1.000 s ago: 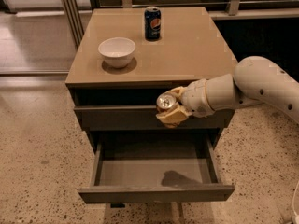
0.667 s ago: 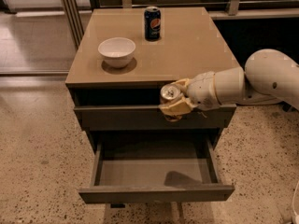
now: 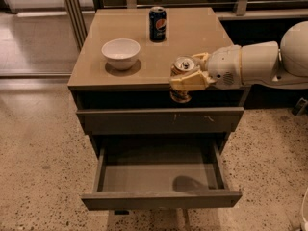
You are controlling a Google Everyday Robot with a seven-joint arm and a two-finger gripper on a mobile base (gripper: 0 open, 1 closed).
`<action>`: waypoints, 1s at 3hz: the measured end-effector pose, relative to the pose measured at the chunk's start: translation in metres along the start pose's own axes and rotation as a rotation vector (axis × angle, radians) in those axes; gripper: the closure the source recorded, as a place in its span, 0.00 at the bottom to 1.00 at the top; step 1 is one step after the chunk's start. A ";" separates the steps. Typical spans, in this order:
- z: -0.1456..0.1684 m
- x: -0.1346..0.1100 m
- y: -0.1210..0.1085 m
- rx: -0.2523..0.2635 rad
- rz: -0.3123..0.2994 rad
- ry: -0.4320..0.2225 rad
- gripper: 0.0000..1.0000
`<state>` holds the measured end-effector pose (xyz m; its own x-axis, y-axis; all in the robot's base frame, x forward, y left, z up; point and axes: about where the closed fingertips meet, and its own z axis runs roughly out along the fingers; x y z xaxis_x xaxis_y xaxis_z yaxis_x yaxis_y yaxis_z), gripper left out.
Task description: Pick orange can from middle drawer and place on counter
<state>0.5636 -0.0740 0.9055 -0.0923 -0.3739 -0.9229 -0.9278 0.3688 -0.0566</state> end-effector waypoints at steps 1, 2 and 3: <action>0.002 -0.002 -0.004 0.012 0.018 0.002 1.00; 0.003 -0.003 -0.034 0.038 0.090 -0.024 1.00; 0.001 -0.002 -0.074 0.072 0.139 -0.050 1.00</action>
Offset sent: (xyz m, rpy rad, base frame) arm 0.0774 -0.0346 0.0131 0.1247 0.1003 -0.1560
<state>0.6331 -0.0997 0.9115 -0.1986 -0.2728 -0.9414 -0.8787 0.4750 0.0478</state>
